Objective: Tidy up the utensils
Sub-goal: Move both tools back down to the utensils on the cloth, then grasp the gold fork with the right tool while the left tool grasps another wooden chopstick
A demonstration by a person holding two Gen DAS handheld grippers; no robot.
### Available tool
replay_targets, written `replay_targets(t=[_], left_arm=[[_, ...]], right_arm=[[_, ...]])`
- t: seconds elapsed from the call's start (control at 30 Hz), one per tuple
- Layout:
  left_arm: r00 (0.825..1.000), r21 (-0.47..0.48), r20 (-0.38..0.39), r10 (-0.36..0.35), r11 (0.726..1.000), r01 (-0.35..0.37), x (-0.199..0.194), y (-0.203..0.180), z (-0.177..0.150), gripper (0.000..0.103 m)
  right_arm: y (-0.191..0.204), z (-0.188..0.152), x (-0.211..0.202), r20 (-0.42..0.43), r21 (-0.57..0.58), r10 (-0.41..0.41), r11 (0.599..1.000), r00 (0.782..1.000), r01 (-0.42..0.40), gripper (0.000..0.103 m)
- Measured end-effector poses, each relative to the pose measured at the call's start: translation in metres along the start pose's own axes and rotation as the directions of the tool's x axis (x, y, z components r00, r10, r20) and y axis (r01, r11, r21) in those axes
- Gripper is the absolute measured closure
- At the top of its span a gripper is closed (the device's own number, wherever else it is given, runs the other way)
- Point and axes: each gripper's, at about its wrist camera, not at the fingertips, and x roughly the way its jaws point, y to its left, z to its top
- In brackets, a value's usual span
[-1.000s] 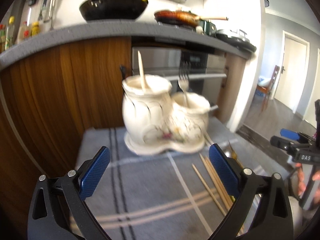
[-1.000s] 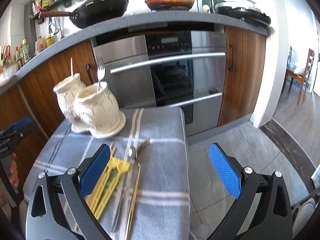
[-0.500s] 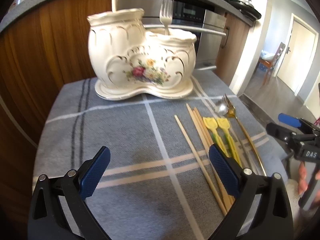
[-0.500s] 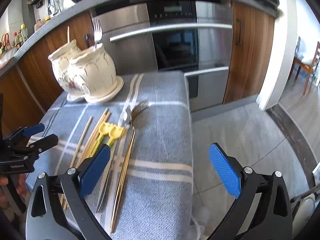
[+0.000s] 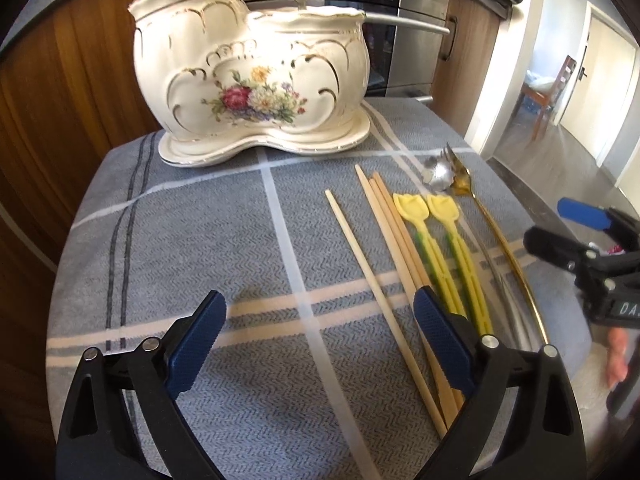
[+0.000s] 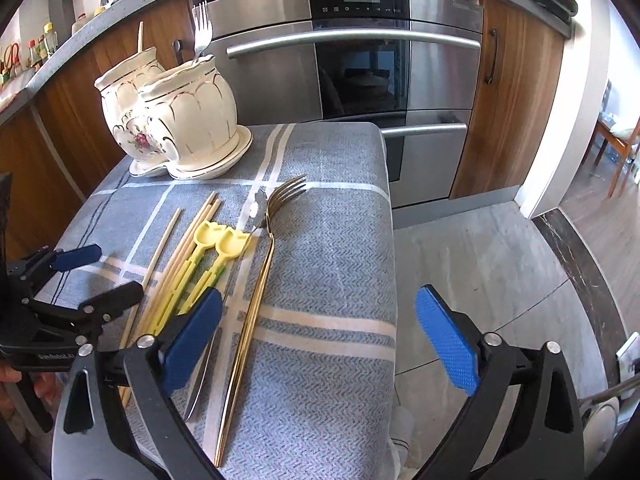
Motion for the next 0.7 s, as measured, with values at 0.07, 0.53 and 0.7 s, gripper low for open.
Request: replay_targets(t=[0.07,0.53,0.7], left_arm=[[1.000,-0.003,-0.011,-0.003,1.000,0.003,0.001,0.001,-0.002,0.017],[0.998,0.179,-0.030,-0.057,0.982,0.062,-0.003,-0.018,0.004,0.077],[0.996,0.187,-0.053,-0.075,0.979,0.084,0.000,-0.011,0.011,0.092]], right_arm=[[0.001,0.001,0.001,-0.008,-0.002,0.004,1.000,1.000,-0.004,0.016],[0.019,0.013,0.029,-0.094,-0.027,0.040,0.999,0.995,-0.043,0.062],[0.023,0.020,0.035,-0.107,-0.039,0.038,0.998,0.994,-0.043,0.073]])
